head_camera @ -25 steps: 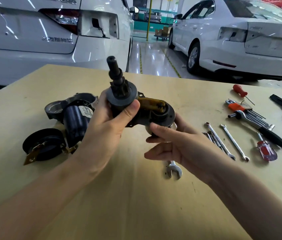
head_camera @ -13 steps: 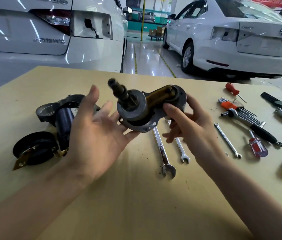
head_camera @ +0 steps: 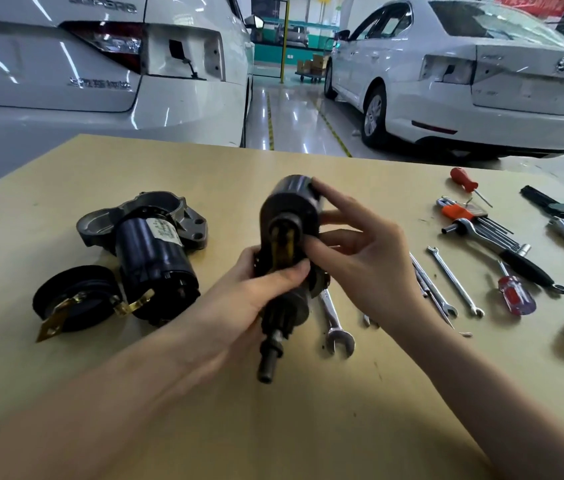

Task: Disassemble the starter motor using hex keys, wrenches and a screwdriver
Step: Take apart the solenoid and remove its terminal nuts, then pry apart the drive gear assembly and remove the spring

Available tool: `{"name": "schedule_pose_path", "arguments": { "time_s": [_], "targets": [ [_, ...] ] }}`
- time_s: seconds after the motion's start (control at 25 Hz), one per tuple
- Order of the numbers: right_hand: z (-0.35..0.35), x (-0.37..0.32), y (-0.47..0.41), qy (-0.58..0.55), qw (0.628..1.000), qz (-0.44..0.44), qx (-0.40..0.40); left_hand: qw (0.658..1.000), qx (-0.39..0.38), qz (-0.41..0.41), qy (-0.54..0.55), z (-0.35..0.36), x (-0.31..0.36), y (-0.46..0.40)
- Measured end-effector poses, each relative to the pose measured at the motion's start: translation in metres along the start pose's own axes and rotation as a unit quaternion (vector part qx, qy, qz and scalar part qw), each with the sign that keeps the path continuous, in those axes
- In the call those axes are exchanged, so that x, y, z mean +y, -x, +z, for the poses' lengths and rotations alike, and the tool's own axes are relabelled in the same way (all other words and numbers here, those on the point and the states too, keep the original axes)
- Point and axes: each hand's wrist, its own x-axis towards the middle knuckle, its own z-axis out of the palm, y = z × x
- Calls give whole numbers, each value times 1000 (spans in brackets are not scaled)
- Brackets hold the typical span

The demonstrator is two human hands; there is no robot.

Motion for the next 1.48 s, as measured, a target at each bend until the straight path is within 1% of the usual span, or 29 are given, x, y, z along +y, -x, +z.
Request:
{"name": "schedule_pose_path", "arguments": {
  "time_s": [0.12, 0.24, 0.4, 0.52, 0.6, 0.76, 0.92, 1.0, 1.12, 1.24, 1.4, 1.48],
  "targets": [
    [5, -3, -5, 3, 999, 4, -39, 1000, 10, 24, -5, 1, -4, 0],
    [5, 0, -7, 10, 999, 28, -31, 997, 17, 57, -45, 0, -2, -3],
    [-1, 3, -5, -30, 997, 56, -39, 990, 32, 90, -103, 1, 0, -3],
    [5, 5, -3, -57, 996, 70, -18, 983, 49, 106, -142, 0, 0, -2],
    [12, 6, -1, -40, 997, 62, 9, 977, 61, 119, -168, -2, 2, -2],
    [15, 4, 1, -5, 999, 44, 22, 969, 77, 118, -204, -4, 4, -2],
    [12, 4, 0, -2, 998, 69, 1, 949, 85, 115, -279, -9, 5, -6],
    [12, 6, -1, 9, 996, 92, 14, 939, 88, 106, -314, -12, 3, -9],
    [11, 9, 0, 32, 993, 111, 27, 937, 93, 97, -323, -11, -2, -9],
    [9, 10, 1, 30, 992, 119, 7, 936, 98, 102, -322, -10, -3, -10],
    [2, 6, 1, 54, 988, 141, -26, 954, 90, 83, -273, -14, -2, -13],
    [-11, 1, -5, 61, 987, 150, 10, 959, 91, 75, -259, -15, -4, -16]
  ]
}}
